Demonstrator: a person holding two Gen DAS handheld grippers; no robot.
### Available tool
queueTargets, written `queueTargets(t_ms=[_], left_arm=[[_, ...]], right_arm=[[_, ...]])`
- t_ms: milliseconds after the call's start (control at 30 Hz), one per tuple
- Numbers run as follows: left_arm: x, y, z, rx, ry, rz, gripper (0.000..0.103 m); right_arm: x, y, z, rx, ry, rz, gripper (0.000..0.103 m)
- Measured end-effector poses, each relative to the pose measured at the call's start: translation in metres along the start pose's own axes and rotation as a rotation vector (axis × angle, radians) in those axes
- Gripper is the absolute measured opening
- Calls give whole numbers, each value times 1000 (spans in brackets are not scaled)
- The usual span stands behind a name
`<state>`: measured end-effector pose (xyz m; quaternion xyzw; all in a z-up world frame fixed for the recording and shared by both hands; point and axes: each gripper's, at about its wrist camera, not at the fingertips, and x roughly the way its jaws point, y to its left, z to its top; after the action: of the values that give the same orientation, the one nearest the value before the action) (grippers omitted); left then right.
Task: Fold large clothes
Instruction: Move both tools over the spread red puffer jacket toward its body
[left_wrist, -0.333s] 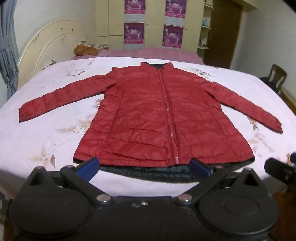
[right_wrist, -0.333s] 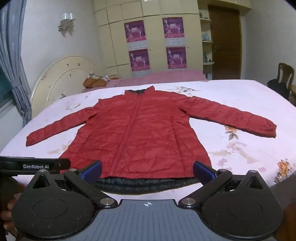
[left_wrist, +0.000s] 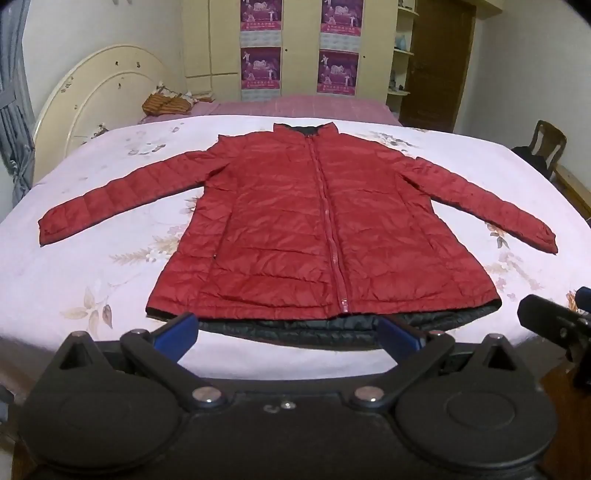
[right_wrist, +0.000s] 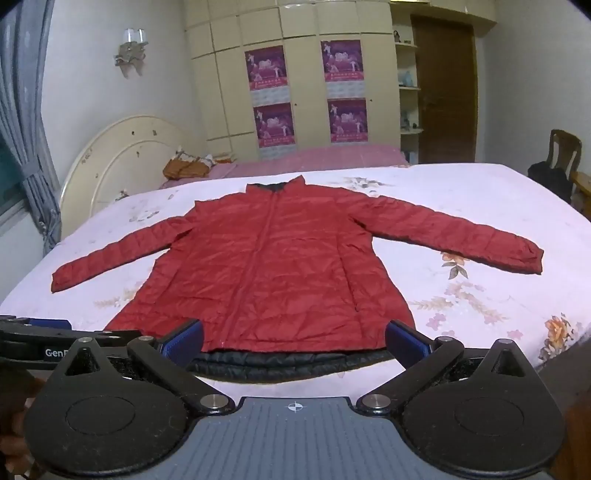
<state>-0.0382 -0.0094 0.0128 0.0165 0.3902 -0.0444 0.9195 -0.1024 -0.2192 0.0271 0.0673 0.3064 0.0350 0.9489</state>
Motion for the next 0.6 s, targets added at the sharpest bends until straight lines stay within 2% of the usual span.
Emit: queueTargets(t_ms=[600], left_arm=[[-3,1,3,26,-18,7,103]], right_arm=[[4,2,5,5,-3,0,103]])
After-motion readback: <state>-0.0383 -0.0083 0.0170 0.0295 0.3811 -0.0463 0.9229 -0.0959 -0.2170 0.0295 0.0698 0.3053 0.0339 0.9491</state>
